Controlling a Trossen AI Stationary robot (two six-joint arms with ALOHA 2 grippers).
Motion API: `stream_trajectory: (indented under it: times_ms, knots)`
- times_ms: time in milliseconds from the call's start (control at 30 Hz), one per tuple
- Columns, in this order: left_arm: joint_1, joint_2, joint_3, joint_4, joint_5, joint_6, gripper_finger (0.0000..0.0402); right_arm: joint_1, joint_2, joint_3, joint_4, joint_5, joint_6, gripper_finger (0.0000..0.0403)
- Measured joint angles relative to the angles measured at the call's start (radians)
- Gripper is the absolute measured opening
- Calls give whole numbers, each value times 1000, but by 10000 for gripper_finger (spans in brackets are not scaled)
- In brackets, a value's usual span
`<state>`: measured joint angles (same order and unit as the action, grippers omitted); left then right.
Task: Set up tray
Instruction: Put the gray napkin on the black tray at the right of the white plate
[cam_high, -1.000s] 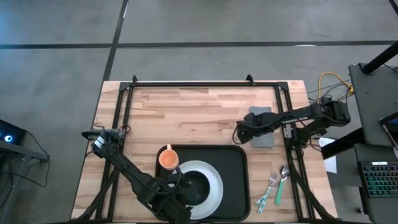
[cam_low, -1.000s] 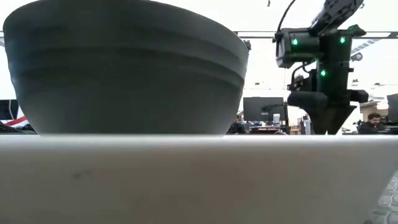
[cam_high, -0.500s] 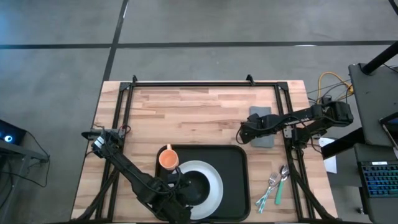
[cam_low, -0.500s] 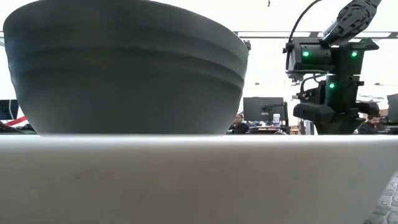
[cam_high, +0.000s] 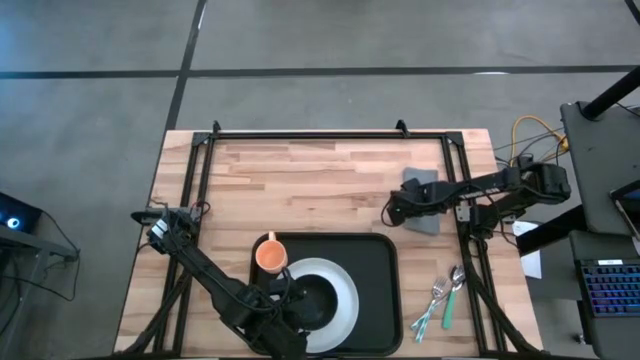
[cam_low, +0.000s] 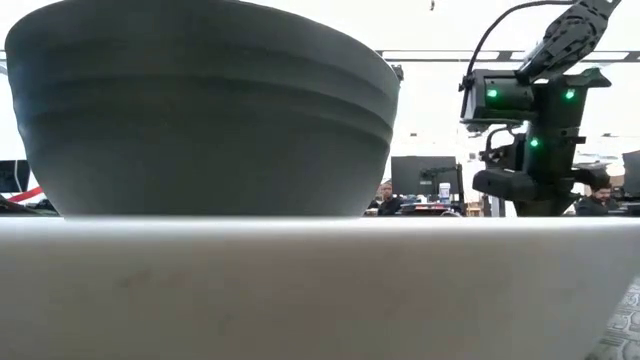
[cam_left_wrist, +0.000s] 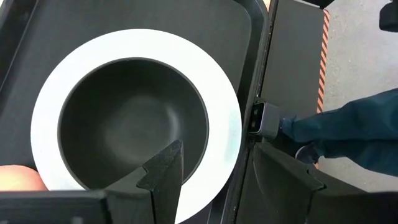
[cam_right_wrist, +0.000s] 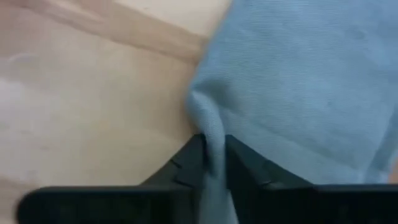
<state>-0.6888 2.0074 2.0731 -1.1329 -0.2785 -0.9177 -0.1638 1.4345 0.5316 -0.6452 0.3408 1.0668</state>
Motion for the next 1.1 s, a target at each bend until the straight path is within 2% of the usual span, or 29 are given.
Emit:
stream_trajectory:
  times_ms: [100, 233, 333, 533, 633, 733, 867, 967, 1100]
  knots:
    - [0, 0, 0, 0, 0, -1, 174, -9, -2, -1, -12, 18, -6, 19]
    - [0, 0, 0, 0, 0, -1, 174, -5, -25, 25, -29, -4, -37, 13]
    - [0, 0, 0, 0, 0, -1, 174, 22, -72, 56, -36, -89, -76, 11]
    - [0, 0, 0, -1, 0, -1, 174, 127, -241, 142, -138, -157, -74, 10]
    - [0, -1, 0, -1, -12, -1, 174, 197, -314, 196, -212, -231, -25, 9]
    - [0, -1, 0, -7, -17, 0, 174, 290, -331, 229, -218, -284, 58, 9]
    - [0, -1, -1, -11, -41, 15, 174, 437, -268, 263, -112, -292, 193, 9]
    - [0, -1, -1, -12, -54, 16, 174, 523, -159, 302, 11, -242, 280, 9]
    - [-2, -1, -1, -13, -57, 12, 174, 582, 25, 396, 5, -240, 319, 9]
